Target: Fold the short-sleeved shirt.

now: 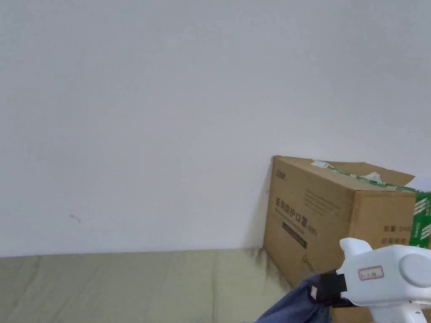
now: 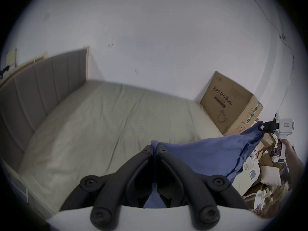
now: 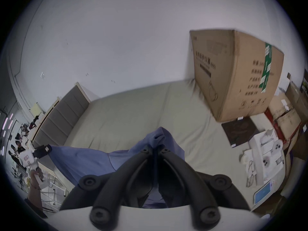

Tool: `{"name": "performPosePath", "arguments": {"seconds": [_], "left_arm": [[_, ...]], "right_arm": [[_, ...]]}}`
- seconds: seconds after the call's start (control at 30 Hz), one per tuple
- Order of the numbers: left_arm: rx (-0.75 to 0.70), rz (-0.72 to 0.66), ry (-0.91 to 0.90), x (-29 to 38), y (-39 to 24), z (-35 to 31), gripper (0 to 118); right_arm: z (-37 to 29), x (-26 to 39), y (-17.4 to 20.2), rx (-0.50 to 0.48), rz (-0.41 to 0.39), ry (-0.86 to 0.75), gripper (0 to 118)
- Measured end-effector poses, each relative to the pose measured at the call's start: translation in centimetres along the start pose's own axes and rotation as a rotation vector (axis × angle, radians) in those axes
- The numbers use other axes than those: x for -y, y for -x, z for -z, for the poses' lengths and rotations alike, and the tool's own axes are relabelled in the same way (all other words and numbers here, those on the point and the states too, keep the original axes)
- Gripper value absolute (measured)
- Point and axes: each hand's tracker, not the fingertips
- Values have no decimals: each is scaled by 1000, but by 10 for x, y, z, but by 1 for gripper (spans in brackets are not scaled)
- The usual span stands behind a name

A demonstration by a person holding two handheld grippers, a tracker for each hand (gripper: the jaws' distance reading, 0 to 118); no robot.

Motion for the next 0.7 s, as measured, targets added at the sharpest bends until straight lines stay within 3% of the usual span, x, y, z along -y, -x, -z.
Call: {"name": "performPosePath", "arguments": {"seconds": [0.2, 0.4, 0.7], "left_arm": [[15, 86, -97, -82, -23, -22, 1], [0, 123, -136, -137, -31, -21, 1], [-57, 168, -158, -200, -33, 15, 1]], "right_arm": [[-47, -41, 18, 15, -35, -113, 4], [-65, -76, 33, 38, -21, -212, 4], [-43, -160, 48, 85, -23, -266, 4]]}}
